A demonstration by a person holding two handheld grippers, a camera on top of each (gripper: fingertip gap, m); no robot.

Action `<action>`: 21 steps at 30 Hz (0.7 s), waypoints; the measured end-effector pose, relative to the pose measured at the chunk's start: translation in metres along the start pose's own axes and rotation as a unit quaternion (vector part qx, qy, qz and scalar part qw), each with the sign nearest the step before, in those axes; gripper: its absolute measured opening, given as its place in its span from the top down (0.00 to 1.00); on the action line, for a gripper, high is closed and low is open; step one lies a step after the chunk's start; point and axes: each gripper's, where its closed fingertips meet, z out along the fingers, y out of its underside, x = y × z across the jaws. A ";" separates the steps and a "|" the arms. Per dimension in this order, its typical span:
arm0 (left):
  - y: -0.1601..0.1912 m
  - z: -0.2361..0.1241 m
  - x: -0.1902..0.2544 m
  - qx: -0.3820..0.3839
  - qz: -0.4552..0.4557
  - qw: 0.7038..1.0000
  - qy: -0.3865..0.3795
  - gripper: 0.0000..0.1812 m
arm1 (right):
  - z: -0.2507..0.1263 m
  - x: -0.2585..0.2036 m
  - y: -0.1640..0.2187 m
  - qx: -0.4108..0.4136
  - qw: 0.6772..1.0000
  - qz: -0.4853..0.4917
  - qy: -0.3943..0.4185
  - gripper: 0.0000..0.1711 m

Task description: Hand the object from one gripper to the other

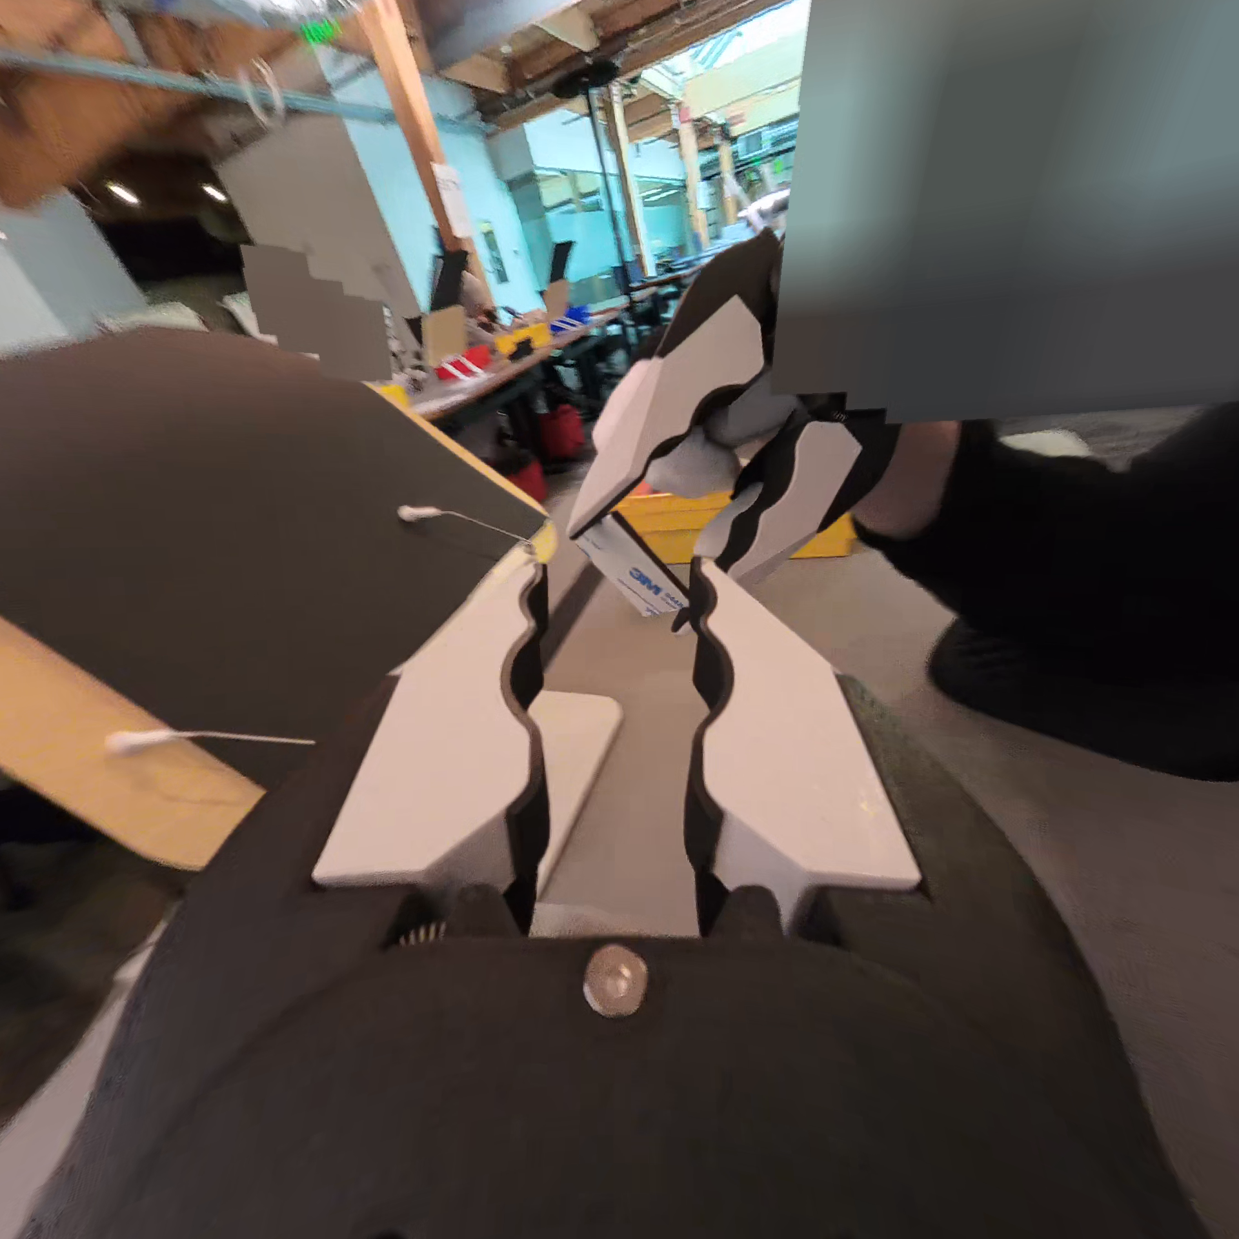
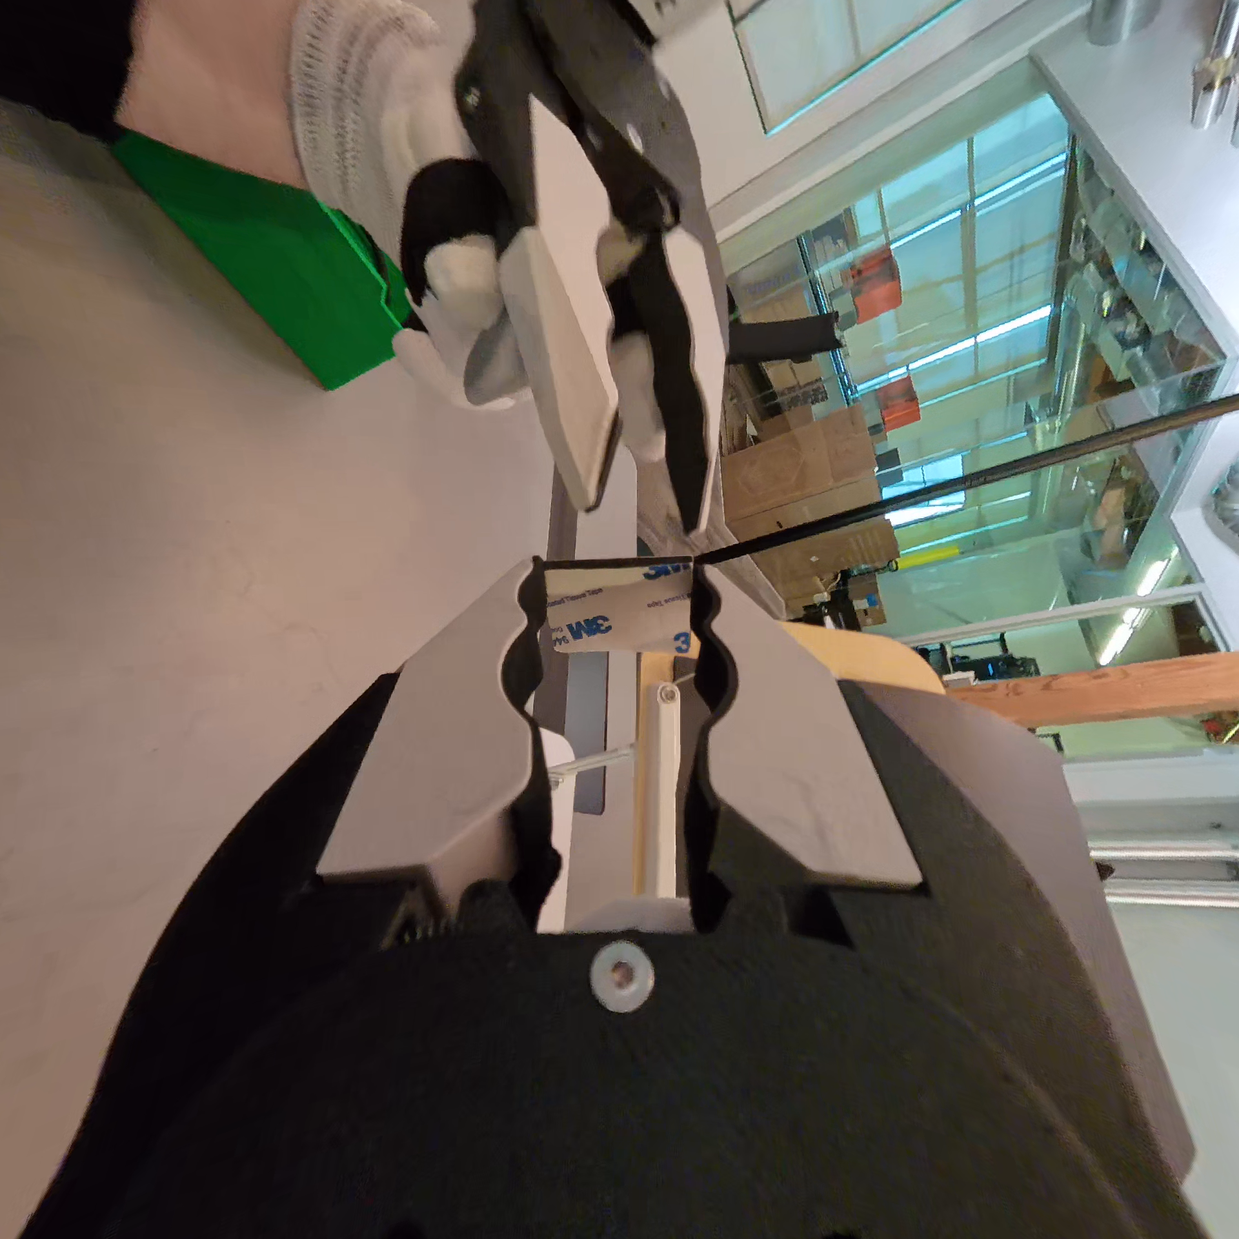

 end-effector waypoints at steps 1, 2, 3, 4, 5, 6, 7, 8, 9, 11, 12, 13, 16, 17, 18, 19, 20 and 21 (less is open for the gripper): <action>-0.005 0.000 -0.003 0.002 0.031 0.999 -0.026 0.79 | -0.002 0.003 0.004 -0.001 1.000 0.014 0.001 0.77; -0.009 0.000 -0.005 0.001 0.069 0.996 -0.052 0.80 | -0.004 0.006 0.007 0.000 0.999 0.033 -0.001 0.77; -0.011 0.002 -0.005 -0.004 0.106 0.992 -0.070 0.80 | -0.007 0.008 0.010 0.004 0.999 0.053 -0.003 0.77; -0.011 0.005 -0.003 -0.015 0.140 0.987 -0.082 0.80 | -0.010 0.010 0.012 0.013 0.997 0.075 -0.006 0.77; -0.009 0.009 -0.001 -0.033 0.177 0.979 -0.097 0.79 | -0.013 0.012 0.013 0.028 0.994 0.101 -0.013 0.77; -0.006 0.014 0.001 -0.051 0.214 0.969 -0.109 0.78 | -0.016 0.014 0.012 0.047 0.990 0.130 -0.021 0.77; -0.003 0.019 0.002 -0.063 0.246 0.960 -0.119 0.77 | -0.020 0.017 0.012 0.066 0.985 0.159 -0.028 0.77; -0.002 0.024 0.004 -0.069 0.273 0.951 -0.130 0.77 | -0.024 0.019 0.014 0.081 0.978 0.187 -0.035 0.77; -0.003 0.028 0.005 -0.067 0.296 0.942 -0.142 0.76 | -0.027 0.021 0.016 0.091 0.973 0.209 -0.043 0.76; -0.004 0.034 0.005 -0.062 0.334 0.926 -0.166 0.76 | -0.031 0.022 0.024 0.101 0.963 0.242 -0.056 0.76; -0.002 0.037 0.003 -0.065 0.352 0.917 -0.178 0.75 | -0.032 0.022 0.028 0.105 0.958 0.258 -0.064 0.76; 0.001 0.039 0.001 -0.071 0.367 0.908 -0.188 0.75 | -0.034 0.021 0.029 0.113 0.952 0.275 -0.075 0.76; 0.006 0.047 0.001 -0.074 0.410 0.884 -0.211 0.74 | -0.035 0.017 0.030 0.139 0.931 0.319 -0.109 0.77; 0.006 0.049 0.002 -0.075 0.424 0.876 -0.218 0.73 | -0.035 0.015 0.030 0.146 0.925 0.329 -0.120 0.77; 0.006 0.051 0.004 -0.074 0.435 0.869 -0.223 0.73 | -0.035 0.013 0.030 0.153 0.921 0.335 -0.129 0.76; 0.008 0.054 0.005 -0.078 0.442 0.866 -0.222 0.73 | -0.035 0.011 0.029 0.161 0.915 0.342 -0.141 0.76; 0.011 0.057 0.006 -0.086 0.449 0.861 -0.221 0.73 | -0.036 0.009 0.027 0.170 0.908 0.352 -0.155 0.77; 0.012 0.058 0.006 -0.087 0.460 0.854 -0.227 0.73 | -0.037 0.007 0.025 0.180 0.899 0.361 -0.168 0.76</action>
